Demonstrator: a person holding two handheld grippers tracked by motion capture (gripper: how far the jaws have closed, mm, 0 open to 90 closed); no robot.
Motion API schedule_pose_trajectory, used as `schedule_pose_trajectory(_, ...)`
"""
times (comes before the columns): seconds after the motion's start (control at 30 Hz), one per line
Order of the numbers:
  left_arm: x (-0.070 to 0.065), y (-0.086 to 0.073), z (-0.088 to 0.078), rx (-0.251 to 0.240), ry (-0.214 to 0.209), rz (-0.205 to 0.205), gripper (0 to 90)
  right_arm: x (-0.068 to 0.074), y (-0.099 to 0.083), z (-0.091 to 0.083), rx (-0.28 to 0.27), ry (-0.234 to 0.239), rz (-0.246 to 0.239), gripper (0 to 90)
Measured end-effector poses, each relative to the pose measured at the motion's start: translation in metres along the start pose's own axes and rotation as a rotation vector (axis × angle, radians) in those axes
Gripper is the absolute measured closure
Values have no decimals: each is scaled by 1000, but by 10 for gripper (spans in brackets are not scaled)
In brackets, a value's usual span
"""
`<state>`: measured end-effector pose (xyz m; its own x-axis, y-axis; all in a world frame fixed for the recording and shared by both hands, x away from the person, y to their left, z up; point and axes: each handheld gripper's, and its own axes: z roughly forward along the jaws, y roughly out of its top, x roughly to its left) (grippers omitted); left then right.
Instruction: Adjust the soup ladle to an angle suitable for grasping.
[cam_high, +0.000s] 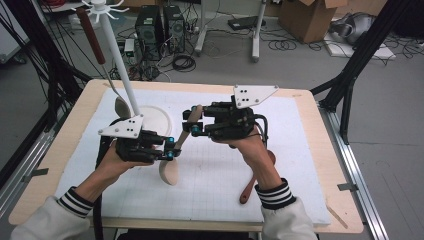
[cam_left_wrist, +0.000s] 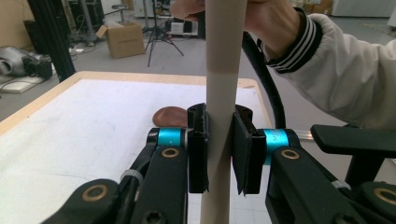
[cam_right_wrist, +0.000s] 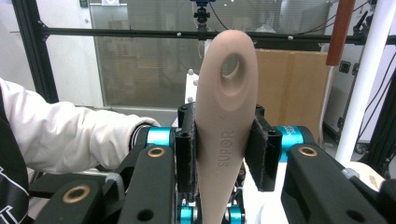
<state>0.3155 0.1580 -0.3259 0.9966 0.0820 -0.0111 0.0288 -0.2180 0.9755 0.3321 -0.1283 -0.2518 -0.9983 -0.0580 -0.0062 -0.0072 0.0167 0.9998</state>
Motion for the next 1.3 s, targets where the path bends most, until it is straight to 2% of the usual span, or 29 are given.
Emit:
schedule_pose_trajectory(0.13,0,0,0,2,11,-13,754,0,0,1,4,-8,-1,681)
schedule_pose_trajectory(0.47,0,0,-3,11,62,-33,551,0,0,0,53,-43,6,682)
schedule_pose_trajectory(0.63,-4,4,-4,22,154,-24,327,0,1,-3,49,-72,15,682)
schedule_pose_trajectory(0.7,-6,7,-4,25,198,-34,207,0,2,-3,51,-85,13,682)
schedule_pose_trajectory(0.83,-7,11,-6,23,256,-57,43,1,3,-3,69,-113,28,682)
schedule_pose_trajectory(0.9,-8,13,-7,19,273,-67,17,1,3,-2,71,-124,24,682)
schedule_pose_trajectory(1.03,-9,16,-8,5,284,-72,17,3,5,0,80,-184,38,682)
schedule_pose_trajectory(1.13,-12,18,-7,-1,312,-59,17,7,8,4,98,-219,14,681)
schedule_pose_trajectory(1.2,-14,20,-7,-6,341,-47,17,10,10,7,105,-235,17,681)
schedule_pose_trajectory(1.3,-16,22,-5,-16,350,-45,21,12,11,11,110,-258,26,681)
